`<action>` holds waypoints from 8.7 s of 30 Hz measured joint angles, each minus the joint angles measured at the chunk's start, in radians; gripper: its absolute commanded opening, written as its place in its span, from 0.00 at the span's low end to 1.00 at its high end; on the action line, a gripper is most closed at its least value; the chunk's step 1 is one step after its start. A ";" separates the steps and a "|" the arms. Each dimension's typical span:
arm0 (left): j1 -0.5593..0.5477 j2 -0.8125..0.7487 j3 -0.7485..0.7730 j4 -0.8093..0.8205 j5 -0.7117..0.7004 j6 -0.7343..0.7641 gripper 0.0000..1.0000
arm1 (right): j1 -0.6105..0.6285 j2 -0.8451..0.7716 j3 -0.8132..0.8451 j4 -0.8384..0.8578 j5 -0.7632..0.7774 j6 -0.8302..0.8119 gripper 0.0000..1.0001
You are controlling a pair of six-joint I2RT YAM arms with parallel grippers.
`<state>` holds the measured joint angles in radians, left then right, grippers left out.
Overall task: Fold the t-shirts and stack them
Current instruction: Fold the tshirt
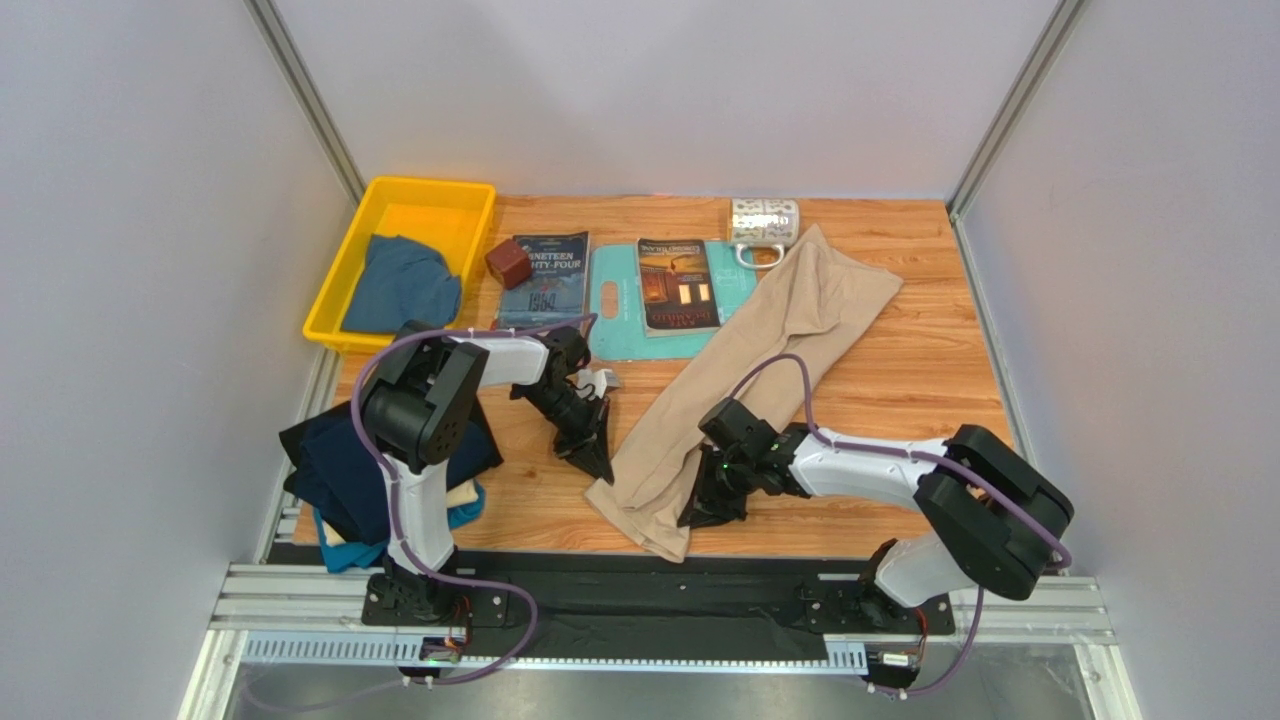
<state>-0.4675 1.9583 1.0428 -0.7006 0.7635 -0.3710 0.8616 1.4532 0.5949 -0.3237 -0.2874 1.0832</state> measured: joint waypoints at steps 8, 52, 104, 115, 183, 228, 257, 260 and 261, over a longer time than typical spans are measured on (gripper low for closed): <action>-0.010 -0.019 0.018 -0.020 -0.050 -0.002 0.00 | 0.006 -0.084 0.005 -0.151 0.075 -0.038 0.00; -0.082 0.369 1.030 -0.268 -0.132 -0.098 0.00 | -0.389 -0.084 0.398 -0.518 0.278 -0.295 0.00; 0.003 0.583 1.144 0.014 -0.035 -0.177 0.49 | -0.525 0.146 0.523 -0.489 0.457 -0.373 0.13; 0.074 0.305 0.793 0.050 -0.048 -0.172 0.49 | -0.532 0.137 0.530 -0.502 0.358 -0.367 0.39; -0.121 0.348 0.655 0.111 -0.031 -0.096 0.18 | -0.582 0.308 0.685 -0.621 0.506 -0.440 0.00; -0.160 0.399 0.923 -0.014 -0.035 -0.071 0.19 | -0.732 0.393 0.743 -0.576 0.355 -0.292 0.00; -0.160 0.551 1.015 -0.088 -0.029 -0.091 0.13 | -0.770 0.393 0.735 -0.572 0.266 -0.189 0.00; -0.158 0.551 1.014 -0.089 -0.029 -0.090 0.13 | -0.785 0.393 0.750 -0.577 0.266 -0.189 0.00; -0.158 0.551 1.013 -0.089 -0.028 -0.090 0.13 | -0.791 0.393 0.752 -0.578 0.266 -0.189 0.00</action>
<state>-0.6254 2.5095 2.0560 -0.7898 0.7353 -0.4614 0.0708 1.8462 1.3464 -0.9012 -0.0212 0.8944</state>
